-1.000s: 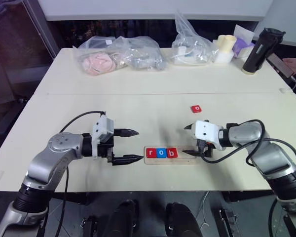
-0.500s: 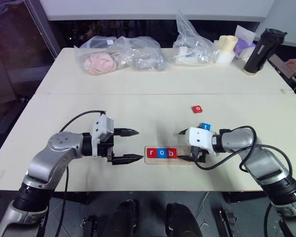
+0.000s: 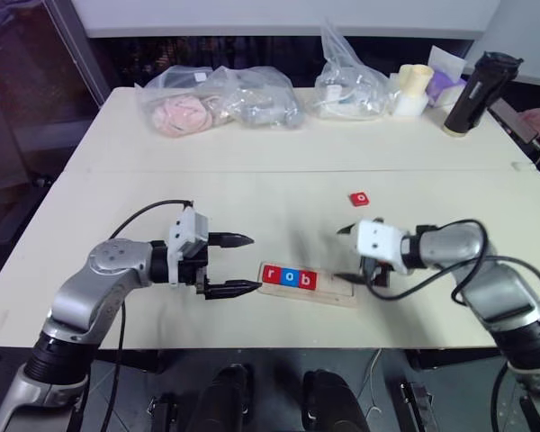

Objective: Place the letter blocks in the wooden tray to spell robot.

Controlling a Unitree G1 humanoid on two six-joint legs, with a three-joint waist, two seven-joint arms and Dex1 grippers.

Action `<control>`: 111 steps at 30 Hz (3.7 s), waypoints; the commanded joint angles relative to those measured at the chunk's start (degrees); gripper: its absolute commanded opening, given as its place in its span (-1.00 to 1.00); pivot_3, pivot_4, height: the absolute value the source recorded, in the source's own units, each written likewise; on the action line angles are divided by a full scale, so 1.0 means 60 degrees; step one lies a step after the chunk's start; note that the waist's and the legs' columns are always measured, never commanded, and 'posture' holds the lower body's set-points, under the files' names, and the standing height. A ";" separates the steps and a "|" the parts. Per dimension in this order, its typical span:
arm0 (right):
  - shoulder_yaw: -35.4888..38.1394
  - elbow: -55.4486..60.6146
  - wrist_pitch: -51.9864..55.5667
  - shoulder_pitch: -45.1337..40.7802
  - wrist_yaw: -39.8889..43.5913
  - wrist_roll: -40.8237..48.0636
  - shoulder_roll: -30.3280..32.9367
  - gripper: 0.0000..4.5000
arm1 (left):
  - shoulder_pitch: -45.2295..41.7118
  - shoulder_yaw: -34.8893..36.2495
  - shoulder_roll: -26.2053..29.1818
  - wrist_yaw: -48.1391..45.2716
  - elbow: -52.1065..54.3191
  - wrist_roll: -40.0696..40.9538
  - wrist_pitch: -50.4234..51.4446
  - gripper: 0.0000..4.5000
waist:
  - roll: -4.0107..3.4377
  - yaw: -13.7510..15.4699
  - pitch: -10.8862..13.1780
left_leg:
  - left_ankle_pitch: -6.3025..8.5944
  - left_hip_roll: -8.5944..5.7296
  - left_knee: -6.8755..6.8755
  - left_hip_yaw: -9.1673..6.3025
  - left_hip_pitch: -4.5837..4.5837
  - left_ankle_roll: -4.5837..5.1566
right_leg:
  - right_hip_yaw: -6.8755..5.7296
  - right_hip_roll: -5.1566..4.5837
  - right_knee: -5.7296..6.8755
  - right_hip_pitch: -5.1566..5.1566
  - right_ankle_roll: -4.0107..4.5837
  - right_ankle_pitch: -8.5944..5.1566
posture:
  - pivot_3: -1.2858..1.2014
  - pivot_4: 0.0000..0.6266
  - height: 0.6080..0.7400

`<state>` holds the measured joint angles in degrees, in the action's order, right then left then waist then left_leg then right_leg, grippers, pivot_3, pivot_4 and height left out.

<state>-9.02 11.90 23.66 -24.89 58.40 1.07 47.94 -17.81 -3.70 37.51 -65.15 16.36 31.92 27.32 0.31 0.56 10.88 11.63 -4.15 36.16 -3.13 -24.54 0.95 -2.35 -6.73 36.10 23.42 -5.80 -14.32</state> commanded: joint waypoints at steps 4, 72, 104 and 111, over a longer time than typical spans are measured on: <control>0.0821 -0.1349 0.2065 -0.1438 -0.3015 -0.0454 -0.1816 0.99 | -0.0209 -0.0101 -0.0157 -0.0020 0.0051 0.0011 -0.0076 1.00 | 0.0007 0.0014 -0.0003 | -0.0010 0.0008 -0.0010 -0.0006 0.0006 -0.0016 | -0.0001 0.0010 0.0006 0.0002 0.0005 0.0003 | 0.03 -0.52 0.97; 0.3811 0.6287 1.1473 0.2862 -0.6881 0.2535 -0.2637 0.63 | -0.0379 -0.0258 -0.0228 -0.0617 -0.0540 -0.0123 -0.0652 1.00 | -0.0014 0.0021 -0.0001 | -0.0012 0.0000 -0.0037 -0.0011 -0.0006 -0.0019 | 0.0004 0.0006 -0.0008 0.0019 0.0011 -0.0006 | 0.03 -0.52 0.97; 0.1367 -0.1877 -0.0978 0.2801 0.1905 0.1764 0.2477 0.88 | -0.0334 -0.0225 -0.0151 -0.0433 -0.0290 -0.0189 -0.0569 1.00 | -0.0020 0.0038 0.0021 | 0.0016 0.0000 -0.0015 -0.0002 -0.0016 0.0019 | -0.0006 -0.0005 -0.0106 -0.0028 -0.0018 0.0015 | 0.03 -0.52 0.97; 0.1439 -0.1679 -0.0722 0.2865 0.1585 0.1792 0.2258 -0.50 | -0.0357 -0.0271 -0.0177 -0.0439 -0.0314 -0.0207 -0.0577 1.00 | -0.0017 0.0038 0.0020 | 0.0016 0.0000 -0.0012 -0.0002 -0.0014 0.0019 | -0.0006 -0.0003 -0.0106 -0.0032 -0.0018 0.0016 | 0.03 -0.52 0.97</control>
<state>-1.20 1.03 18.54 -8.24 68.39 11.81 61.85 -19.80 -5.96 36.03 -67.88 12.58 30.50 24.34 0.21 0.79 10.99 11.73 -4.15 36.10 -3.15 -24.62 1.07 -2.39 -6.75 35.46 23.23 -5.91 -14.23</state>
